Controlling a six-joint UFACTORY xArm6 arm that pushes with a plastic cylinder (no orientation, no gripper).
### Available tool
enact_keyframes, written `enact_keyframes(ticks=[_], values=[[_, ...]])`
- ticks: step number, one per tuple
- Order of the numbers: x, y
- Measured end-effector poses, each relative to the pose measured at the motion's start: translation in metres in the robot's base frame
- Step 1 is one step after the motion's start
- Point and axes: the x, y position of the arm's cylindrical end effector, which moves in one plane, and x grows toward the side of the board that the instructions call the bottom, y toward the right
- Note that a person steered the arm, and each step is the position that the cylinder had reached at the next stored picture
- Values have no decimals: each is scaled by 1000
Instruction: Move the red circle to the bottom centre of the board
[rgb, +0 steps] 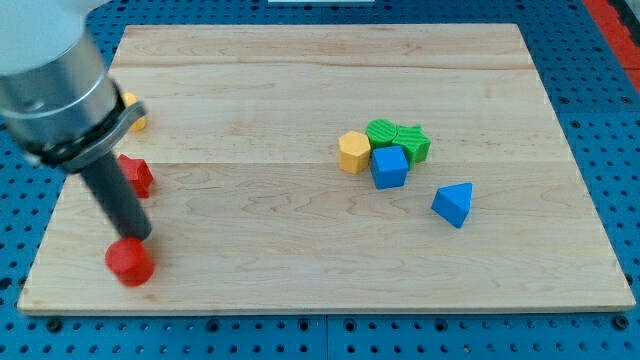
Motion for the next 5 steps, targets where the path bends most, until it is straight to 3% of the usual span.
enact_keyframes(ticks=[2,3,5], values=[[66,-92],[67,-63],[43,89]])
